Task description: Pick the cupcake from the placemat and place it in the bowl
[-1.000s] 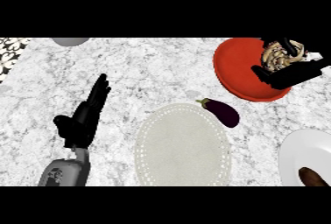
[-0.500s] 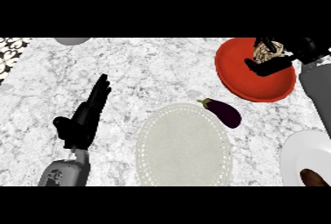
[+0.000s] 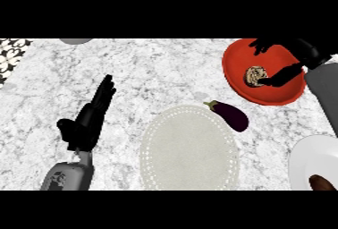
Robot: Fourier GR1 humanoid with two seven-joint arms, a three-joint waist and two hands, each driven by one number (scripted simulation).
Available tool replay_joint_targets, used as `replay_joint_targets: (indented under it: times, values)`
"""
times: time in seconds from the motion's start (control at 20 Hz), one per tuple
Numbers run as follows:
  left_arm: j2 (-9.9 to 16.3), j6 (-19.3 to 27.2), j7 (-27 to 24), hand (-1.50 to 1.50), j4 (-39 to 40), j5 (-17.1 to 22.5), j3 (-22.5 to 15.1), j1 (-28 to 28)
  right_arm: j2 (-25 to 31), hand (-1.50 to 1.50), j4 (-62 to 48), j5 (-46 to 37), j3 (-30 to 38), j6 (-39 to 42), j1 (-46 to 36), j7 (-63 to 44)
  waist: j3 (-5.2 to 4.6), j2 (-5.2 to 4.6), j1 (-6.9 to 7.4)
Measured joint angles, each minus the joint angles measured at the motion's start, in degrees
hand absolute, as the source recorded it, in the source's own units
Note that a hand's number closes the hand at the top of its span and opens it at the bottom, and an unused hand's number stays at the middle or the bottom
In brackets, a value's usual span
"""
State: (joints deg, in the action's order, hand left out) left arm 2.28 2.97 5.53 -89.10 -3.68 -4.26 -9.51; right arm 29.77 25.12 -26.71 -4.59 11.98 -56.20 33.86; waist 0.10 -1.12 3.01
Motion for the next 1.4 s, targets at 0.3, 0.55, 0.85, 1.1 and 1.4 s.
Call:
replay_joint_targets:
  times: [0.3,0.55,0.85,1.1,1.4]
  values:
    - [0.5,-0.5,-1.3,0.00,2.0,0.4,1.1,-0.7,-0.5,-1.50,-6.5,4.0,4.8,4.1,-2.8,7.7,0.03,-0.10,-0.12]
    - [-0.3,0.2,-1.2,0.00,2.4,-0.1,0.7,-1.2,0.8,-1.50,-9.7,8.6,10.3,6.2,-5.3,9.7,0.01,0.10,-0.49]
    - [-0.8,0.6,-0.8,0.00,1.5,-0.8,-0.1,-0.4,4.6,-1.50,-13.9,12.0,14.4,11.9,-7.6,6.4,0.00,0.19,-0.61]
    - [-0.3,0.2,0.6,0.00,0.3,-0.2,0.5,-0.8,8.3,-1.50,-15.9,14.4,16.6,17.1,-6.9,3.8,0.04,0.06,-0.44]
    - [-0.2,-0.2,-0.4,0.00,1.2,-0.1,0.8,-1.1,11.5,-1.50,-15.3,15.7,17.4,21.6,-4.6,2.2,0.12,-0.25,-0.24]
